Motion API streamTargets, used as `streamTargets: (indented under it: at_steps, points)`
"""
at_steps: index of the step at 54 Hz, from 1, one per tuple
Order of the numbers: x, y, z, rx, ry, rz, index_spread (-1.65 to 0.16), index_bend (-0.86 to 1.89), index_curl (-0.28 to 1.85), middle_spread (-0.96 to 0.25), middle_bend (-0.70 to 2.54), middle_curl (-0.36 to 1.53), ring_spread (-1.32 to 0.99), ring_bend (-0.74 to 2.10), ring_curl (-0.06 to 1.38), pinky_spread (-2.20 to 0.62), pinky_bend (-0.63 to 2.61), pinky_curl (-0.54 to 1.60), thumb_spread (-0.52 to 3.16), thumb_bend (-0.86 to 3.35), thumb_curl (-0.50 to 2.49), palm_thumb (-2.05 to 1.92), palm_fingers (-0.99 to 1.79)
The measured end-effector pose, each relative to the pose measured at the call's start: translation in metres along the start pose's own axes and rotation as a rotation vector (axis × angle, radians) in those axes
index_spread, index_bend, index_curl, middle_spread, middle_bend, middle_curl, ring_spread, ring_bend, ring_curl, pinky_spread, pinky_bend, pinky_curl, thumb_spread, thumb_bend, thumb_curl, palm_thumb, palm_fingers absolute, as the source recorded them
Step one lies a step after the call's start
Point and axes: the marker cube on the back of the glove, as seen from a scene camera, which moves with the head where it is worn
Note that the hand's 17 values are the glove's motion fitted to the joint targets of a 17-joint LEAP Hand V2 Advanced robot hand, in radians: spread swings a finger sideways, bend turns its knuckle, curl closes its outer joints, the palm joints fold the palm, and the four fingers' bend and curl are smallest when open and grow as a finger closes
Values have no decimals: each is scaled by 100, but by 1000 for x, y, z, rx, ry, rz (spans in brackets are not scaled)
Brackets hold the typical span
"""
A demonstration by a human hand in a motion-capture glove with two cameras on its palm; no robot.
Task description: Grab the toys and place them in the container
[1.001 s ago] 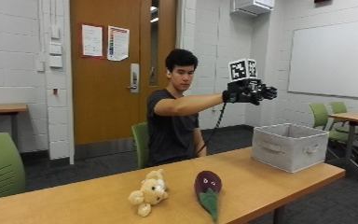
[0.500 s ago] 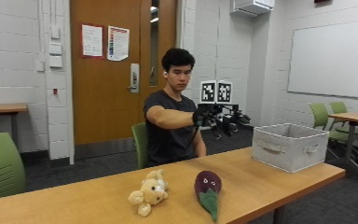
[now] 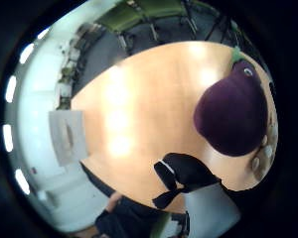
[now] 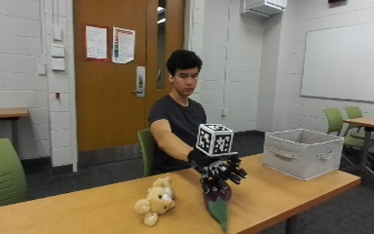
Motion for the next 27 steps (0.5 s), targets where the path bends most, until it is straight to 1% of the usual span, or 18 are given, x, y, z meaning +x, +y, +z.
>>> streamTargets:
  at_steps: [9,15,18,19,21,27]
  points:
    - [13,-5,32,-46,-9,19,-33,11,20,-13,12,32,-8,37,27,0,132,39,103,-3,30,16,-20]
    - [19,-8,42,-51,-27,17,-33,12,20,-12,11,29,-6,31,26,0,133,39,101,-3,29,13,-20]
    - [21,-7,46,-45,-38,27,-34,19,23,-12,8,27,-5,27,25,0,131,38,100,-3,29,11,-18]
    - [22,-7,47,-40,-44,31,-35,27,26,-12,7,26,-5,24,25,0,128,38,100,-3,29,11,-15]
    - [23,-6,48,-34,-51,38,-36,33,28,-11,6,24,-5,22,24,-1,126,37,100,-3,29,11,-12]
    - [27,-5,46,-9,-38,66,-39,70,40,-7,8,21,-6,16,22,-5,118,34,101,0,30,15,1]
